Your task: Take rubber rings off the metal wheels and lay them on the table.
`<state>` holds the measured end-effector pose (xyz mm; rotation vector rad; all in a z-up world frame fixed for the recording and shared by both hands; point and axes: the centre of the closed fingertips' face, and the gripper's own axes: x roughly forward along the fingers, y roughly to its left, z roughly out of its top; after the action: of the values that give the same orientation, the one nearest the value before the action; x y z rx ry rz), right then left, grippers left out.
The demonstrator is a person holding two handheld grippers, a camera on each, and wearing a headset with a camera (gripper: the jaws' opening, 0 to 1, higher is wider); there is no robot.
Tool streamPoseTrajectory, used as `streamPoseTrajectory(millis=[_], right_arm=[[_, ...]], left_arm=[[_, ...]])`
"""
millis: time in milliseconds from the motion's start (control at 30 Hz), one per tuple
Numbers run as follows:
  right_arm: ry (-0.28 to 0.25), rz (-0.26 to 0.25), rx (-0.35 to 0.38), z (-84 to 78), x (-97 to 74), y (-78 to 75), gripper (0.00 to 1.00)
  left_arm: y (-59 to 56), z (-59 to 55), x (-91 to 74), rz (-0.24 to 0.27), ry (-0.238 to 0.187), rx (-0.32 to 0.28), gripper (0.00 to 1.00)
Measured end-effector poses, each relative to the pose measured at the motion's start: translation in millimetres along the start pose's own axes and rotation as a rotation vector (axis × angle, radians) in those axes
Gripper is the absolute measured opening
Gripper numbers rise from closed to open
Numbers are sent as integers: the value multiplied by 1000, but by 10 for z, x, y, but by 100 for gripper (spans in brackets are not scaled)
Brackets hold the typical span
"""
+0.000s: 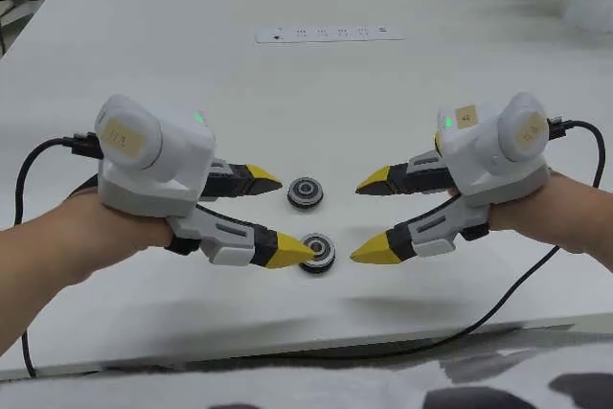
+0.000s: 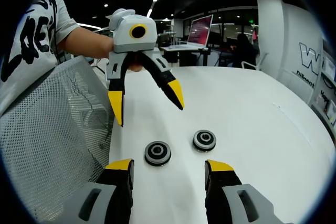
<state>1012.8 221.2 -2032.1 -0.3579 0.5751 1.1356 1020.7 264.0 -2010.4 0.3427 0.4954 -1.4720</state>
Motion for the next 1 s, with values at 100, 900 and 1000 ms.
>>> streamPoseTrajectory(millis=[100,900,1000], right_arm=[[0,-1,5,-7,1,-1,53],[25,12,20,-110,19,32,54],[20,10,23,-102,17,23,54]], left_arm=[[-14,-39,31,-7,13,2,50],[-79,-200,235,-51,88,13,32],[-82,-205,260,-53,93,15,30]])
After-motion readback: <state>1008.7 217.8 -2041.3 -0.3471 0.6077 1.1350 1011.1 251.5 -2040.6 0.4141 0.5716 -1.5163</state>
